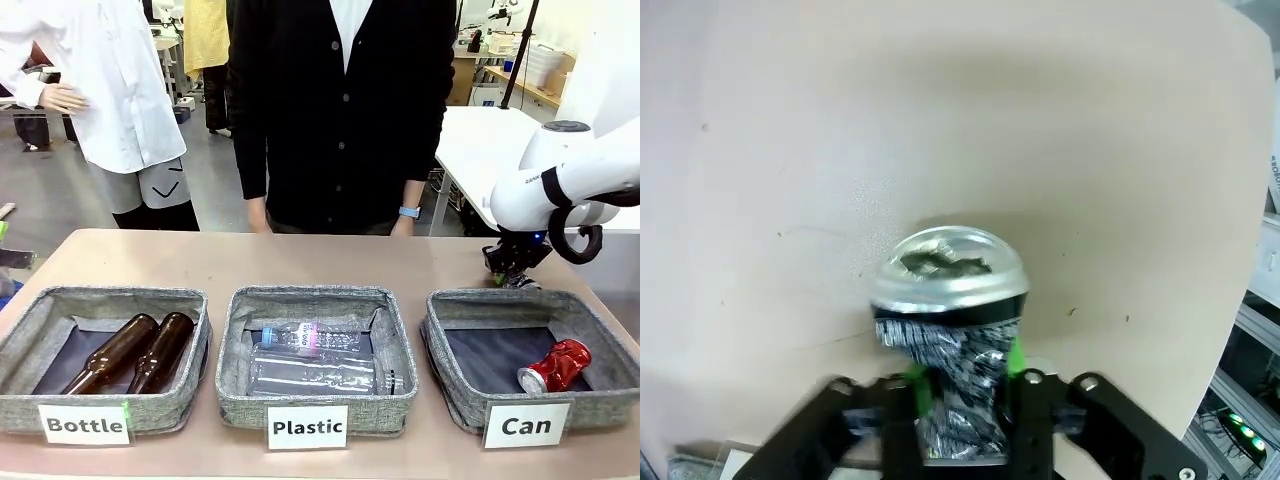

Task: Sort the can waste into the basket.
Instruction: Pick up the can waste from the table and place it in the right Fabric basket.

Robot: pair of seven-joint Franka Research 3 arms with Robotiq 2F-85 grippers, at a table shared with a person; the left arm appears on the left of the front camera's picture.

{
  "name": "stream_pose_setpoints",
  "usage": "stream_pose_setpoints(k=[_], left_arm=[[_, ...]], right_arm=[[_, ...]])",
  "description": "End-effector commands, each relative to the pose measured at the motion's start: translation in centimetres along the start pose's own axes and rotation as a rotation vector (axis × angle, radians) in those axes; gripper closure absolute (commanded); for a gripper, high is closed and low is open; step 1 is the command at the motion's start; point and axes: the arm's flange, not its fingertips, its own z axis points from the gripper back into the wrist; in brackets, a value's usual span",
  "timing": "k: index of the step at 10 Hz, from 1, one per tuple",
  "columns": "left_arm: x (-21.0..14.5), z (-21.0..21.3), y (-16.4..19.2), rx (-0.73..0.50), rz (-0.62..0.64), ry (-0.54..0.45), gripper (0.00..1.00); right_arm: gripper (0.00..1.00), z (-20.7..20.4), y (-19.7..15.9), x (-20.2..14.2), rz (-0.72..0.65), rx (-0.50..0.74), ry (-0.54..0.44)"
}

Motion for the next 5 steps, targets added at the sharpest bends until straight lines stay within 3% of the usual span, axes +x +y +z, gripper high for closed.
stream_pose_setpoints(k=[1, 5], left_arm=[[0.1, 0.1, -0.2, -0.002, 0.002, -0.008, 0.05], [0.1, 0.1, -0.2, -0.002, 0.002, -0.008, 0.05]], right_arm=[[1.0, -0.1, -0.1, 0.1, 0.022, -0.006, -0.002], [1.0, 1.9, -0.1, -0.5, 0.032, -0.013, -0.057]])
